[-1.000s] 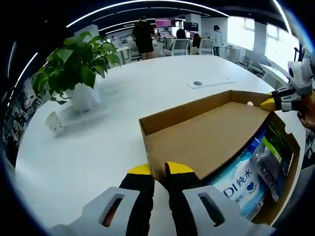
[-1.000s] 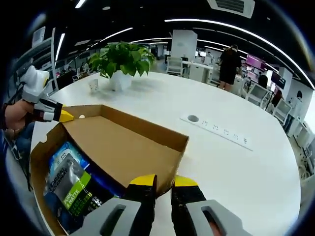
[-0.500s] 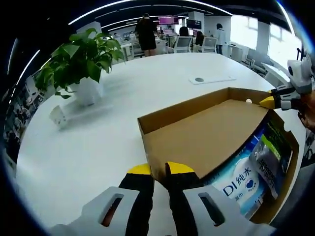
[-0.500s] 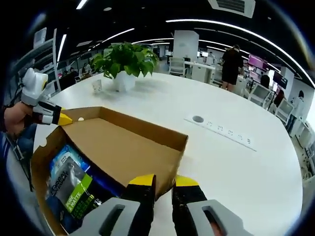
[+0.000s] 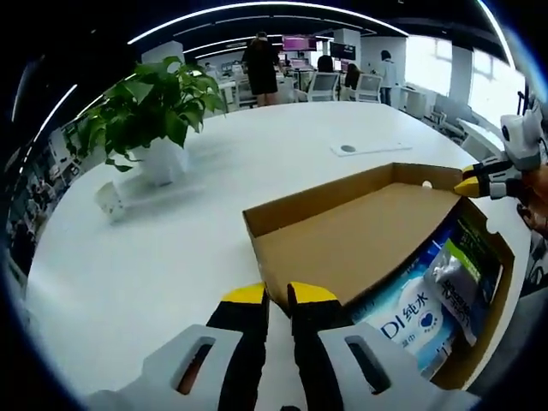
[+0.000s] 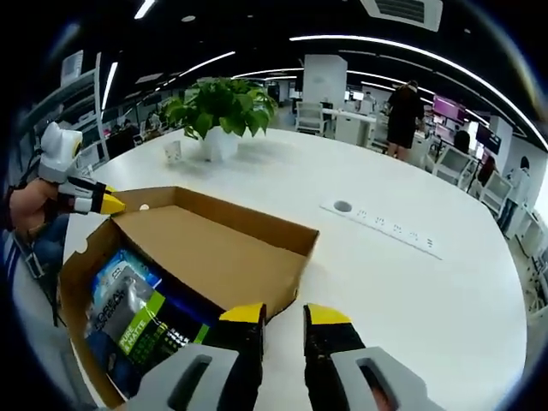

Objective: Operate the shoe box by opening the lid, removing the specified soft item, and placing it in the target area until the item is outside and the box remains undamaged.

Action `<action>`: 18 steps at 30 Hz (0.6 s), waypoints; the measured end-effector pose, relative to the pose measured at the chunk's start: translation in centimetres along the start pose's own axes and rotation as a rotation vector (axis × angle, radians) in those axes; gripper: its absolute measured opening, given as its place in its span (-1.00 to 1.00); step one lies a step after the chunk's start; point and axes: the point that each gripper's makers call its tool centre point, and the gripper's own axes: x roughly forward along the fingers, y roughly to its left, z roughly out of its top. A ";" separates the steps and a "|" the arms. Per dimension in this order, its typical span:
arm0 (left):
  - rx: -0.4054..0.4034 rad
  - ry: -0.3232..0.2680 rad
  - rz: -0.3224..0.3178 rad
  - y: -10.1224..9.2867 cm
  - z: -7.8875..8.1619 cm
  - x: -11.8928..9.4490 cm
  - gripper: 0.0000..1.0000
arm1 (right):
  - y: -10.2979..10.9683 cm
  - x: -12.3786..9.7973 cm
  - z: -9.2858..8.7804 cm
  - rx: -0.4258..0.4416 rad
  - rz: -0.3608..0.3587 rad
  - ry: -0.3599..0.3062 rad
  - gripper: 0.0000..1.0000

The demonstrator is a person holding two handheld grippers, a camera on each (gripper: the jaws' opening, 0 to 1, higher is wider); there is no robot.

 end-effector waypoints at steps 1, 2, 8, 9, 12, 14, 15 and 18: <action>-0.001 -0.006 0.000 0.0 0.1 -0.2 -0.85 | -0.1 -0.1 0.0 0.000 0.002 -0.003 -0.72; -0.002 -0.011 0.002 0.1 0.1 -0.5 -0.84 | -0.1 -0.2 -0.1 0.001 0.003 -0.006 -0.72; -0.029 -0.040 0.015 0.4 0.2 -2.0 -0.80 | -0.2 -1.1 -0.4 0.013 0.003 -0.021 -0.70; -0.032 -0.046 0.018 0.5 0.3 -2.2 -0.80 | -0.2 -1.3 -0.5 0.012 0.002 -0.023 -0.70; -0.045 -0.068 0.026 0.5 0.5 -2.9 -0.79 | -0.3 -1.8 -1.1 0.008 0.000 -0.017 -0.67; -0.049 -0.099 0.032 0.3 0.8 -3.5 -0.79 | -0.4 -2.2 -1.8 0.017 -0.005 -0.013 -0.67; -0.030 -0.122 0.035 0.1 1.2 -3.8 -0.80 | -0.4 -2.3 -2.1 0.024 -0.008 -0.011 -0.66; -0.028 -0.146 0.002 -1.0 1.6 -4.5 -0.78 | -0.5 -2.9 -3.0 0.043 -0.014 -0.010 -0.65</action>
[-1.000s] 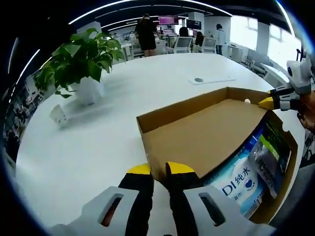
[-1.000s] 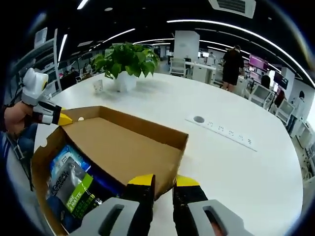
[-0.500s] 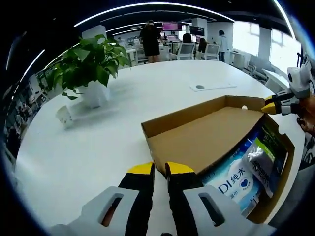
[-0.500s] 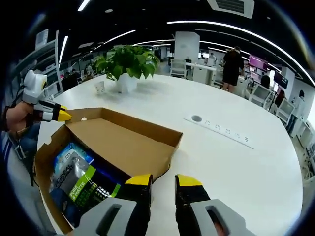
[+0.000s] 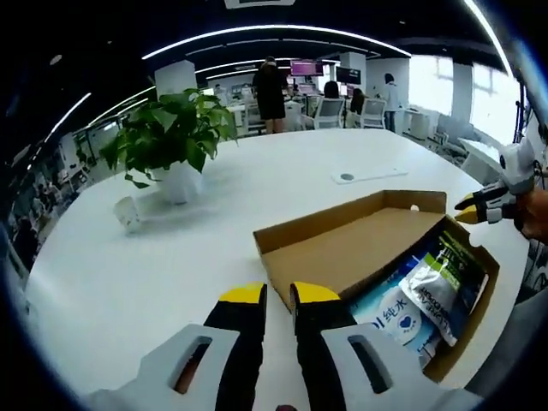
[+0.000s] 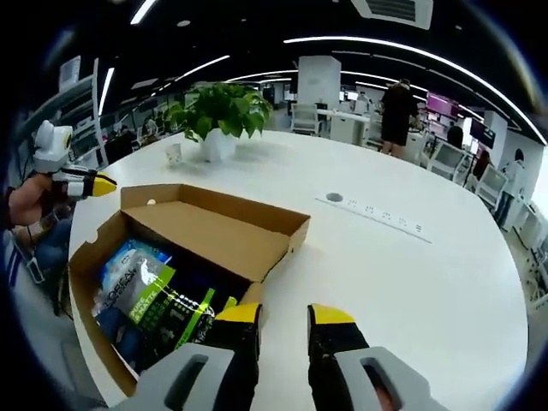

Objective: Operate the shoe box by opening the lid, removing the specified soft item, and placing it in the target area until the item is outside and the box remains undamaged.

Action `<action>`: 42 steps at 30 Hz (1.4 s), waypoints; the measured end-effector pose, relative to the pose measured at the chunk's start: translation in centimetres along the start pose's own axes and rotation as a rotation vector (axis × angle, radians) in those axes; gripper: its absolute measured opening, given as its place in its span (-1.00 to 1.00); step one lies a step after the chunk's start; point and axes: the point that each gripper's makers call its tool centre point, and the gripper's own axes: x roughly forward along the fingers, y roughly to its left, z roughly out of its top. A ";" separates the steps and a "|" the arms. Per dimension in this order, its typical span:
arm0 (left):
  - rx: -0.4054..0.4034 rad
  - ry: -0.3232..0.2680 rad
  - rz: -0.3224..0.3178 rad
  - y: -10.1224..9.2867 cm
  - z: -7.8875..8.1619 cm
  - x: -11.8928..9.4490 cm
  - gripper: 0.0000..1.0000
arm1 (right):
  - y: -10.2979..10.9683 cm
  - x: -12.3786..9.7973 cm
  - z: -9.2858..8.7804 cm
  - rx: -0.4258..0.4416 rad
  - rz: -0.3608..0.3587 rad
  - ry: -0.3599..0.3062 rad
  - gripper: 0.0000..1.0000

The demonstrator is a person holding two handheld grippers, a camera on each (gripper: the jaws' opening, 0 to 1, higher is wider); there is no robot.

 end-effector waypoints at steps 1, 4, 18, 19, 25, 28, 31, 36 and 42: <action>-0.003 -0.002 -0.009 -0.3 0.0 -0.1 -0.77 | -0.1 -0.3 -0.3 0.009 -0.003 0.000 -0.65; 0.000 -0.033 -0.015 -1.3 0.5 -0.8 -0.80 | -0.1 -0.9 -0.7 0.031 -0.008 -0.008 -0.64; 0.030 0.029 -0.160 -7.9 -3.0 -1.6 -0.68 | 1.0 -3.8 -2.7 0.071 -0.020 -0.030 -0.54; 0.030 0.032 -0.168 -8.3 -3.2 -1.6 -0.67 | 0.9 -4.0 -2.8 0.072 -0.020 -0.033 -0.53; 0.024 0.081 -0.243 -10.7 -5.1 -1.2 -0.60 | 1.5 -5.2 -4.0 0.041 -0.030 -0.027 -0.52; 0.032 0.105 -0.274 -11.6 -6.1 -0.9 -0.59 | 1.9 -5.6 -4.7 0.048 -0.027 -0.027 -0.52; 0.019 0.132 -0.308 -12.8 -6.8 -0.7 -0.59 | 2.1 -5.8 -5.8 0.048 -0.029 -0.021 -0.52; 0.007 0.151 -0.340 -13.9 -7.6 -0.4 -0.60 | 2.3 -6.5 -6.9 0.084 -0.034 -0.024 -0.50; -0.005 0.192 -0.374 -14.9 -8.8 0.2 -0.58 | 2.9 -7.5 -6.9 0.101 -0.033 -0.051 -0.50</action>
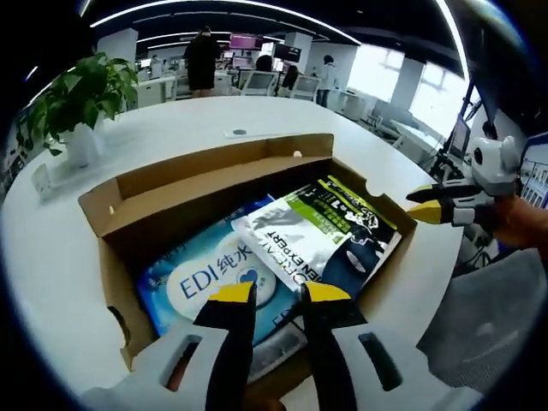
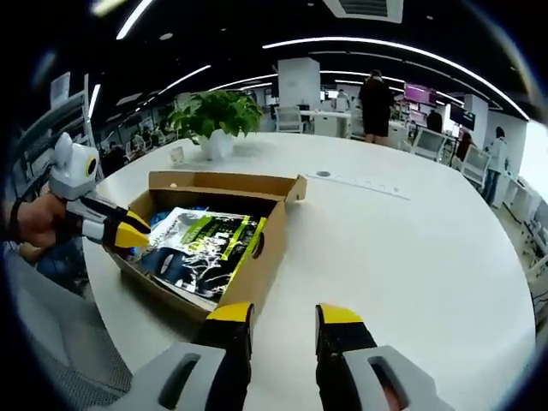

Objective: Operate the shoe box by opening the lid, removing the specified soft item, and placing it in the target area until the item is outside and the box remains undamaged.

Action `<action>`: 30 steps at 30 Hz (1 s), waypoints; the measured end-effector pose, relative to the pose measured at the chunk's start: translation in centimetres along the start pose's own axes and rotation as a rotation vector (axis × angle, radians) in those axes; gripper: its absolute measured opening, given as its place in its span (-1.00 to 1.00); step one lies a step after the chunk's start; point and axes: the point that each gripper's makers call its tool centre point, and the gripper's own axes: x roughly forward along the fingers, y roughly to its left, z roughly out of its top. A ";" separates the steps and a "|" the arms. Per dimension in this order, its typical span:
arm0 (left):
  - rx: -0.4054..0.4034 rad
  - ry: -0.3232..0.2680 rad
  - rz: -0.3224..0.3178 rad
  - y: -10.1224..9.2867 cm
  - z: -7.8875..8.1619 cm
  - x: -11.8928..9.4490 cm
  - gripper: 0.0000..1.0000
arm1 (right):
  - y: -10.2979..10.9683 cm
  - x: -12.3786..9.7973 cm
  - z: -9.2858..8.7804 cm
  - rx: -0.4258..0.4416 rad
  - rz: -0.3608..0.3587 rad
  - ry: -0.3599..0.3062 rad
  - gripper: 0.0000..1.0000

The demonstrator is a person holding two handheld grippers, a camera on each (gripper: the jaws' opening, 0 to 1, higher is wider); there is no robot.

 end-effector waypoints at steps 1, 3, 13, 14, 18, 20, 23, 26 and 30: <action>-0.003 0.004 -0.005 -0.1 -0.1 0.1 -0.58 | 0.1 -0.1 0.2 0.004 0.000 -0.013 -0.49; -0.038 0.000 -0.031 -0.5 -0.1 0.3 -0.59 | 0.4 -0.5 0.5 -0.004 0.005 -0.029 -0.49; -0.102 -0.010 -0.069 -0.8 0.5 0.7 -0.89 | 2.4 -1.1 1.3 -0.012 0.036 -0.055 -0.48; -0.103 -0.012 -0.070 -0.8 0.5 0.7 -0.90 | 2.6 -1.1 1.4 -0.014 0.040 -0.056 -0.48; -0.093 -0.016 -0.067 -0.6 0.6 0.5 -0.96 | 3.5 -0.7 2.3 -0.025 0.060 -0.067 -0.48; -0.083 -0.010 -0.054 -0.2 0.5 0.3 -0.97 | 4.0 -0.5 2.8 -0.021 0.072 -0.074 -0.48; -0.088 -0.003 -0.031 0.9 0.2 -0.1 -0.97 | 5.1 0.0 3.7 -0.004 0.117 -0.088 -0.50; -0.092 0.006 -0.019 1.6 -0.1 -0.2 -0.97 | 6.0 0.8 4.4 -0.002 0.145 -0.089 -0.51; -0.087 0.015 -0.001 2.1 -0.5 -0.4 -0.97 | 7.2 2.0 4.7 -0.002 0.177 -0.070 -0.52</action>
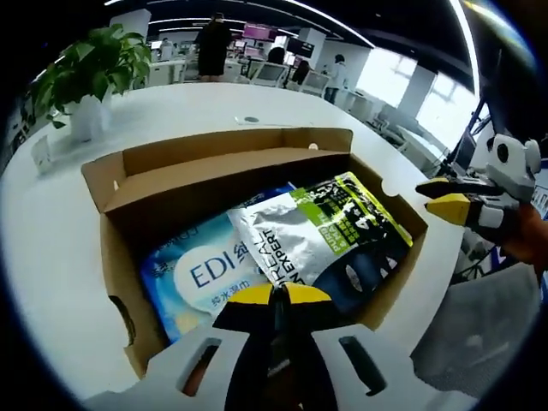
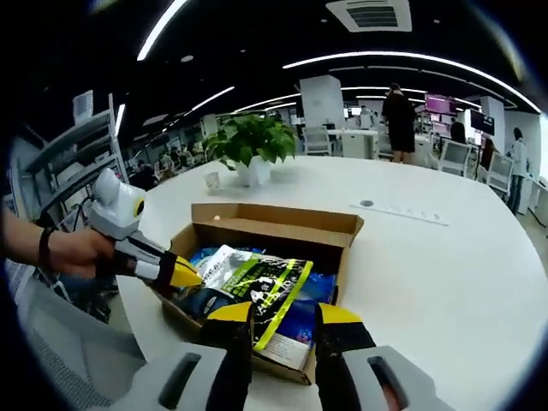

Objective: Operate the shoe box by opening the lid, removing the specified soft item, and placing it in the target area until the item is outside and the box remains undamaged.

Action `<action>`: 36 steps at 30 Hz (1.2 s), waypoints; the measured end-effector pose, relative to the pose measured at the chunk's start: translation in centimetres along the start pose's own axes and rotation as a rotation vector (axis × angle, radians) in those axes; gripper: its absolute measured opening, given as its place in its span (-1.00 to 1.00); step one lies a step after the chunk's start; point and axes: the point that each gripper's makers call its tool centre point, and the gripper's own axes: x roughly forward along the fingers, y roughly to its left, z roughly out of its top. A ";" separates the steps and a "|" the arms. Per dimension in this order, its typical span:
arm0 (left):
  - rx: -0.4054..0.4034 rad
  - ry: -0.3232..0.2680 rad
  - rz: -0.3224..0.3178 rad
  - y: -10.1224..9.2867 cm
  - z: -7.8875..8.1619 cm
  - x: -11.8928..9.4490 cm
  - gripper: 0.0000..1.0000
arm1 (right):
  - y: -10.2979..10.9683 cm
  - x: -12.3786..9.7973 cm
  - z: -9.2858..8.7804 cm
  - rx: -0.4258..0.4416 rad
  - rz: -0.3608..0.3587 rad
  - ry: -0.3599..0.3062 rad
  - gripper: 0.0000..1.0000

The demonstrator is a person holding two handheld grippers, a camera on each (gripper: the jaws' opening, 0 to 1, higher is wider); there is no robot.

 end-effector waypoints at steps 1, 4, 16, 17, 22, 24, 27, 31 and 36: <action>-0.001 -0.001 -0.001 0.1 0.0 0.0 -0.97 | 0.1 0.3 -0.1 0.005 0.003 0.005 -0.52; 0.005 -0.001 0.000 0.2 -0.2 0.0 -0.97 | 0.4 1.2 -0.7 0.019 0.008 0.031 -0.54; -0.001 0.000 -0.004 -0.2 -0.4 -0.2 -0.97 | 0.3 3.6 -2.1 0.072 0.020 0.091 -0.65; -0.001 -0.001 -0.004 -0.3 -0.4 -0.2 -0.97 | 0.4 3.7 -2.1 0.082 0.024 0.088 -0.68; -0.010 -0.009 -0.006 -0.5 -0.2 -0.5 -0.98 | 0.6 4.2 -2.5 0.121 0.030 0.101 -0.84; -0.019 -0.015 -0.005 -0.5 -0.1 -0.7 -0.99 | 0.6 3.8 -2.3 0.147 0.026 0.084 -0.95; -0.026 -0.025 -0.013 -0.8 0.3 -1.0 -1.00 | 0.8 3.4 -1.9 0.155 0.044 0.064 -1.00; -0.020 -0.035 -0.026 -1.2 0.8 -0.8 -1.00 | 0.6 3.0 -1.6 0.161 0.049 0.053 -1.00; 0.005 -0.057 -0.046 -2.3 2.1 -0.8 -1.00 | -0.1 1.8 -0.7 0.181 0.036 0.015 -1.00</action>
